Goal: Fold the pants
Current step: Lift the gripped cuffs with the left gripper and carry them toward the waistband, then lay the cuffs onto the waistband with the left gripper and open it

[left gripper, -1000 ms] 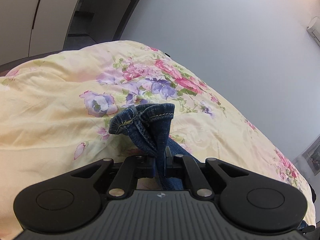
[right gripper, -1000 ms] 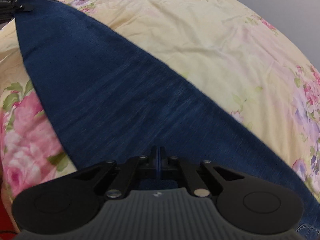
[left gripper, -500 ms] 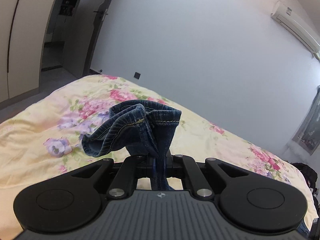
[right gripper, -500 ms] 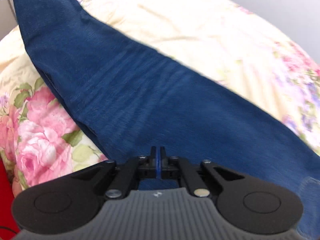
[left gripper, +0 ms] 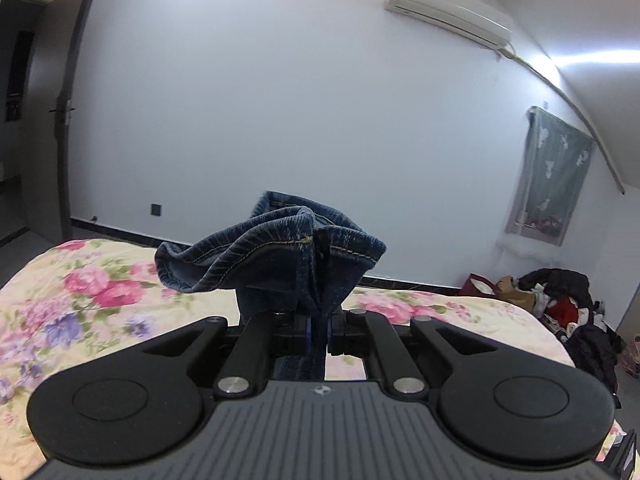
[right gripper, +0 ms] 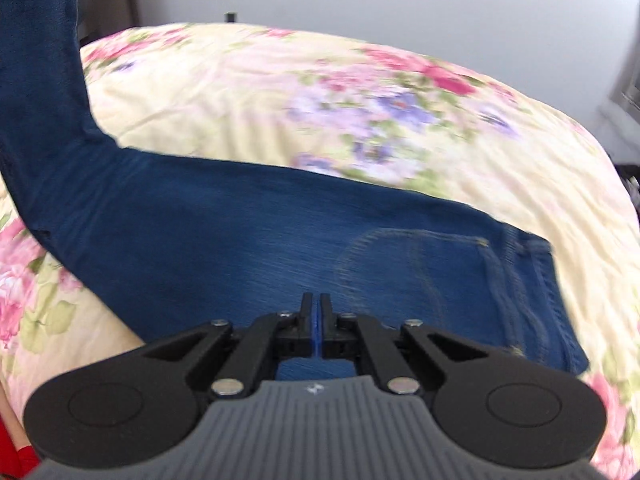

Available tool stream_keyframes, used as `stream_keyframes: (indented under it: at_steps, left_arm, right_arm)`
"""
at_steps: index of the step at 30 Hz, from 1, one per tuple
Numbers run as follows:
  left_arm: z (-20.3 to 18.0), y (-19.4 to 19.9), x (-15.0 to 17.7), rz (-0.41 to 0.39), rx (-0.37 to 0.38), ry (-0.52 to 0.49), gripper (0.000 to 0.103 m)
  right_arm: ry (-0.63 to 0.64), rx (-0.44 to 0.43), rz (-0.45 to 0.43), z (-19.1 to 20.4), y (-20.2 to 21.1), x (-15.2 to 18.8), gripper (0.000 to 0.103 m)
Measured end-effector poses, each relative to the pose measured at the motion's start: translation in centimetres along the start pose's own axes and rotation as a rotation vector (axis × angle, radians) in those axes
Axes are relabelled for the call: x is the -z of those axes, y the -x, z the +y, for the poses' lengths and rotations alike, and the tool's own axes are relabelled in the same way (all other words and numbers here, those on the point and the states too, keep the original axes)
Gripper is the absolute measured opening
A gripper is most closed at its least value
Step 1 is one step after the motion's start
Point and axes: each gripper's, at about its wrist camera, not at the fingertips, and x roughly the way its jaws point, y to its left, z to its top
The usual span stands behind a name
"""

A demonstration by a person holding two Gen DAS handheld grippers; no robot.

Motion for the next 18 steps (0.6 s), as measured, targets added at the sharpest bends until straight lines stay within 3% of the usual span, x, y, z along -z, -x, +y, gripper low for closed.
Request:
stream_keyframes:
  at_steps: [5,9,15,18]
  left_arm:
    - [-9.0,-4.7,0.7,0.04,0.113,-0.065,0.006]
    - [-15.0,-9.7,3.7,0.119,0.191,-0.104,0.006]
    - [-23.8,-16.0,13.7,0.293,0.288,-0.183,0.006]
    - [-25.8,-18.0,18.8,0.416,0.334,-0.206,0.005]
  right_arm:
    - [-0.078,0.019,-0.033,-5.2,0.8,1.8,0.0]
    - [-0.134,0.014,-0.056,-9.1,0.7,3.0,0.0]
    - [-0.249,-0.024,-0.049,-14.3,-0.4,4.7,0.0]
    - [-0.262,-0.033,-0.024,-15.3,-1.1,5.7,0.0]
